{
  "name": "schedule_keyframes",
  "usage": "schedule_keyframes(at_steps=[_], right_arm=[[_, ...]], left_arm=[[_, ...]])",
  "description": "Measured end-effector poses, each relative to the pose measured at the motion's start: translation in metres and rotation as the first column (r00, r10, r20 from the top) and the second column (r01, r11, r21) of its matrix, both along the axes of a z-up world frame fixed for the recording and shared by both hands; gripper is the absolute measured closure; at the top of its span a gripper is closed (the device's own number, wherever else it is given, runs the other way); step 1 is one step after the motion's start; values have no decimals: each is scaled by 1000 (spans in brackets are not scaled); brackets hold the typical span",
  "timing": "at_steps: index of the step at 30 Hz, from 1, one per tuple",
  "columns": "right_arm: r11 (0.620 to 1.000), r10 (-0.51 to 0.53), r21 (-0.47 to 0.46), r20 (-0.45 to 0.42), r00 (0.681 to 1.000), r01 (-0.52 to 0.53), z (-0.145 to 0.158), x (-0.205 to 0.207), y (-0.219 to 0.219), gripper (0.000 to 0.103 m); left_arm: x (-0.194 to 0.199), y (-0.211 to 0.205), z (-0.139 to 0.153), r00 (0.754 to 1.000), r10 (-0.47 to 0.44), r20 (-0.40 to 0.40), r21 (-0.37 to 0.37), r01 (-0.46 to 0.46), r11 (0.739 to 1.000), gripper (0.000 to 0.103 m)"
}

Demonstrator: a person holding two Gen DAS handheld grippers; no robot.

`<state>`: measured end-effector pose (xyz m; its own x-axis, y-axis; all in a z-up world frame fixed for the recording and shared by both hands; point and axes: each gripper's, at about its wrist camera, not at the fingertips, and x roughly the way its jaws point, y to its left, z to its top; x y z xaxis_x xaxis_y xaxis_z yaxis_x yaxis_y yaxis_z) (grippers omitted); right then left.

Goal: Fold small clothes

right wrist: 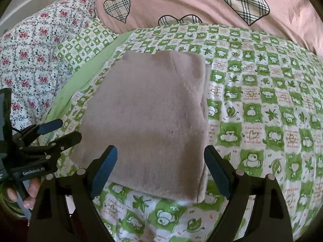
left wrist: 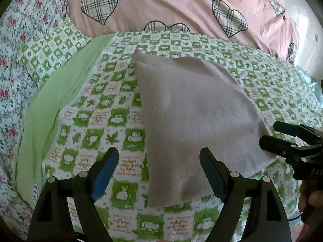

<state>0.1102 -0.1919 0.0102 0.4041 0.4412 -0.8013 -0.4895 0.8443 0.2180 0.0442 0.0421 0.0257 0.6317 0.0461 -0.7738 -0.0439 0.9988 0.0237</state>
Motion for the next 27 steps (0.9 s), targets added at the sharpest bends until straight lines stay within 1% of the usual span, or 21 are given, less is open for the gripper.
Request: schedule_keyframes(at_steps=[12,27], right_arm=[[1000,5,-3,0,1000,-5,1,18,5,15],[1000,10,-1,-10,1000,-10,-3,26,12,15]], left_arm=[[13,0,-5,999,35,-21,37,-34,999,20],[26,0,-2,999,37,-14,38,-36,999,20]])
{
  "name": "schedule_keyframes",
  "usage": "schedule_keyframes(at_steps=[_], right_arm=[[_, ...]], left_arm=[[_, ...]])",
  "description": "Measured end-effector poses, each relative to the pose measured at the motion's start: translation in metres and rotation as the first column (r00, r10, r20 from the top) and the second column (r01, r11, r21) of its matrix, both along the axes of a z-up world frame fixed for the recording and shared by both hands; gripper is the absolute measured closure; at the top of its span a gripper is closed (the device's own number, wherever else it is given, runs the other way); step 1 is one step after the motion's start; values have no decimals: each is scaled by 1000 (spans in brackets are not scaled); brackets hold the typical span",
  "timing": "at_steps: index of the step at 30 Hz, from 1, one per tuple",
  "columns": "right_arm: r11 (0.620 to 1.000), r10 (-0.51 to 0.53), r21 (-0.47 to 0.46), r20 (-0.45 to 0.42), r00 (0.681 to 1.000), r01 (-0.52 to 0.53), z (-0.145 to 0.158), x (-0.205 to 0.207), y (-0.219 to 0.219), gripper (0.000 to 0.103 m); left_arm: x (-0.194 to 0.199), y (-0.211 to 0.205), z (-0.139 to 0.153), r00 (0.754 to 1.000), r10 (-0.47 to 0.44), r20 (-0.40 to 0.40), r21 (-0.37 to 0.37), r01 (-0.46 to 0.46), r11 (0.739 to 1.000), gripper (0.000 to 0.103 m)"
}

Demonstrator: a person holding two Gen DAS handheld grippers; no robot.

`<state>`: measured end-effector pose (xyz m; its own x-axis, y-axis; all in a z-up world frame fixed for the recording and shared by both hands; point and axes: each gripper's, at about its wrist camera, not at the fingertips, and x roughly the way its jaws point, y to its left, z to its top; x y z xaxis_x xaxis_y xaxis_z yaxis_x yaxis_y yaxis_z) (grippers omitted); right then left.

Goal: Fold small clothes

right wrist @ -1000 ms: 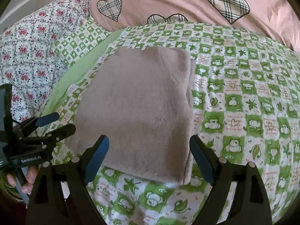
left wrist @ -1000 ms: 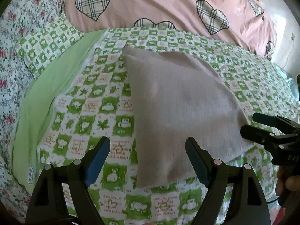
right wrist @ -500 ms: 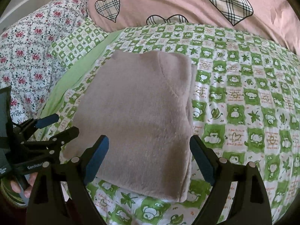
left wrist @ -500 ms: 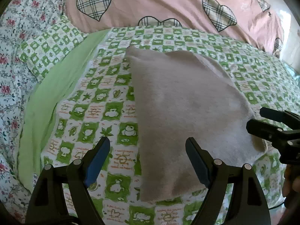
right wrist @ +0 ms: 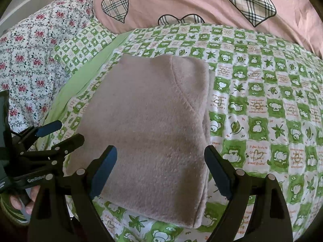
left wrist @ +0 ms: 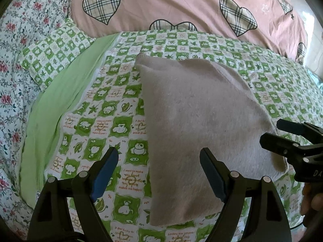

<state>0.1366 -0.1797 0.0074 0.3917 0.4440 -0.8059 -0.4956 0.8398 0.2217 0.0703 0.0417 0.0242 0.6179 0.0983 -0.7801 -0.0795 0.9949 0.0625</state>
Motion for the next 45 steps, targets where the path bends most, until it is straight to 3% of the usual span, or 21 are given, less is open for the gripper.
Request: schedule_keyframes(at_steps=[45], right_arm=[[1000,15,10,3,1000,-15,5,7,2,14]], left_arm=[[3,-1,3,1000,-9,-8,-7,9,1000,20]])
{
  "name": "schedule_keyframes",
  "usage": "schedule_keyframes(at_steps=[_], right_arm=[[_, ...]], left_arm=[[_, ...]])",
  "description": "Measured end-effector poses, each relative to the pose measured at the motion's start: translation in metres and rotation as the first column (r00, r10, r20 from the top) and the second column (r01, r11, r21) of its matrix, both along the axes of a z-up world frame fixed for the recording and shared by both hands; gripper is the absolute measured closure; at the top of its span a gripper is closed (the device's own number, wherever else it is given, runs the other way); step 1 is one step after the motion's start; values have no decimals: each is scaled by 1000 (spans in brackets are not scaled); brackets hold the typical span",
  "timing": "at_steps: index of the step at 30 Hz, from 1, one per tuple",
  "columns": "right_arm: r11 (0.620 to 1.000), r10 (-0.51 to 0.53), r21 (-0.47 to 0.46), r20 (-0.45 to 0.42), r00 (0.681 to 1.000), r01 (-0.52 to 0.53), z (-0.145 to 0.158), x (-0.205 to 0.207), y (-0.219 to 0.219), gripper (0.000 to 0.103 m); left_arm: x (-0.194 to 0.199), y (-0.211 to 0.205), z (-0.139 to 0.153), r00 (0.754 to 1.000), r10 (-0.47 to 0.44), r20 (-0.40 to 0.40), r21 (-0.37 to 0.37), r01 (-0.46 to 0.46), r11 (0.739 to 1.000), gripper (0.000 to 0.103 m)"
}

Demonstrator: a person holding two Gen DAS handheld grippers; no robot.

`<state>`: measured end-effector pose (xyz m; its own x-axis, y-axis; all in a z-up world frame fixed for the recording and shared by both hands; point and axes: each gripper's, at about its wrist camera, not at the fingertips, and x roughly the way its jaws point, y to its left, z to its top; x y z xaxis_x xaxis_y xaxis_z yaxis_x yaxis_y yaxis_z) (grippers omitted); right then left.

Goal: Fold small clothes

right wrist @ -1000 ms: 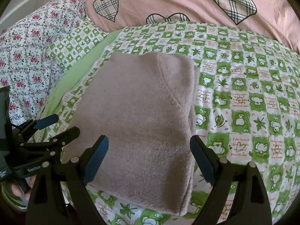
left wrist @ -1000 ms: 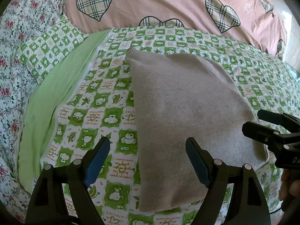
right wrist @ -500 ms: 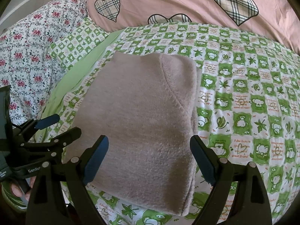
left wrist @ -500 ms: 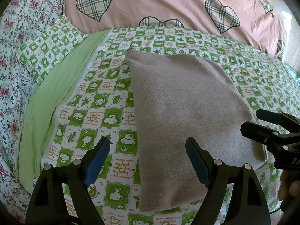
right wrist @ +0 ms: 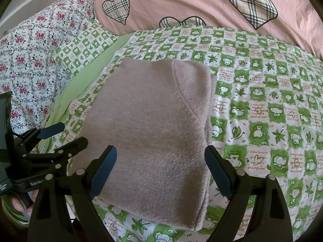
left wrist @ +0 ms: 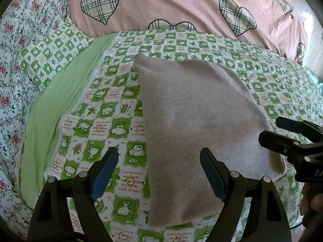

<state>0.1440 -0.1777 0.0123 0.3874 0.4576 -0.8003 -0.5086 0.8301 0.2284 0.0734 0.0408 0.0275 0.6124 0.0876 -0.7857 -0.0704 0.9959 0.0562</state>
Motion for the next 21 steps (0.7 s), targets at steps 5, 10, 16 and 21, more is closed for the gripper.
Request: schedule_keyframes(at_steps=[5,10,16,21], right_arm=[[1000,-2,1,1,1000,2,2,-1,0,14],[1000,-2,1,1,1000,2,1,0,-1,14],[1000,-2,4,2,1000,2,3,0,-2,14],[1000,-3,3,3,1000,3,4,-1,-1,14]], left_arm=[[0,-1,0,1000,0,0,1,0,1000,20],[-1,-1,1,1000,0,-1,-1,0,1000,20],[-1,-3,2,1000,-3,0,-2,3,1000,20],[0,-2,1,1000,-5,0,-1,5,1000,20]])
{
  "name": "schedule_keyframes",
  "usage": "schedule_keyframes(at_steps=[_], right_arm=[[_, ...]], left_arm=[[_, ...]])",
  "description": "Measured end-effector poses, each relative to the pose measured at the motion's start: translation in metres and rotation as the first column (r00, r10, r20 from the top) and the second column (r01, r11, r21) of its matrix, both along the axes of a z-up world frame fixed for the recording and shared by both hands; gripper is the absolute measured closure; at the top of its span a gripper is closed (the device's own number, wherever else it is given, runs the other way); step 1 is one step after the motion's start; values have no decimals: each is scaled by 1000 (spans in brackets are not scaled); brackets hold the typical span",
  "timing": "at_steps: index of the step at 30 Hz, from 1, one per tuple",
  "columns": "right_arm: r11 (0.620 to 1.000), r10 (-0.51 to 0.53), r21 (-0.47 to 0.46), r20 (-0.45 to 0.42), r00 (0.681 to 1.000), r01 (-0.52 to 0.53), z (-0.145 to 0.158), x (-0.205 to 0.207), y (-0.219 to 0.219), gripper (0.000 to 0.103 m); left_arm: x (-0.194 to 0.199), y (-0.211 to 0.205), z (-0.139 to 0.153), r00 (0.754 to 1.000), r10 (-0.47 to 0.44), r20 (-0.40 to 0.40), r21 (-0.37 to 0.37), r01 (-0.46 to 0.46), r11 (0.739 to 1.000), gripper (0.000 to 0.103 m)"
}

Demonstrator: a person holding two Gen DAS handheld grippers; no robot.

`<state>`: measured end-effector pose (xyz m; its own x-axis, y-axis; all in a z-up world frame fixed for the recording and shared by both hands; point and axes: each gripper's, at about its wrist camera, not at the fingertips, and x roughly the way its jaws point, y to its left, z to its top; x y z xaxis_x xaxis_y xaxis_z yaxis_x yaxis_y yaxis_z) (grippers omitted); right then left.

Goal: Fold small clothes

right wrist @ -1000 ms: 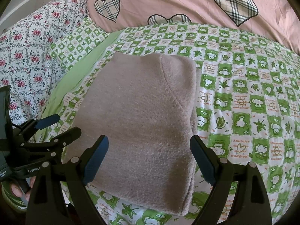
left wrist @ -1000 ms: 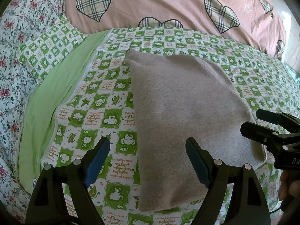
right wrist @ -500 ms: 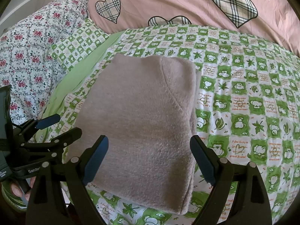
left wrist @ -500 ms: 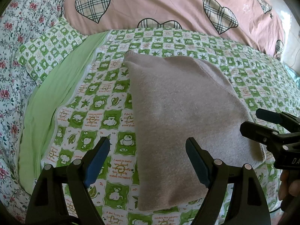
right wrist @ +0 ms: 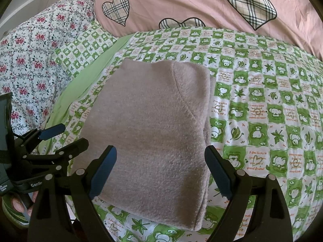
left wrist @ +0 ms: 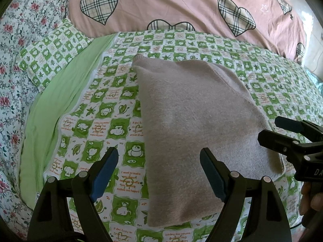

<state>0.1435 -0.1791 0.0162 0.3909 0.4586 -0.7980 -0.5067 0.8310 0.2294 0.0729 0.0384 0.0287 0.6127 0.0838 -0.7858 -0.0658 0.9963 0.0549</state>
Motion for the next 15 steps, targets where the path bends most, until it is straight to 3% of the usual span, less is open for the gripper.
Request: schedule_keyframes(at_steps=[15], right_arm=[[1000,-2,4,0,1000,2,1,0,0,14]], left_arm=[[0,0,0,1000,-1,0,-2,1,1000,20]])
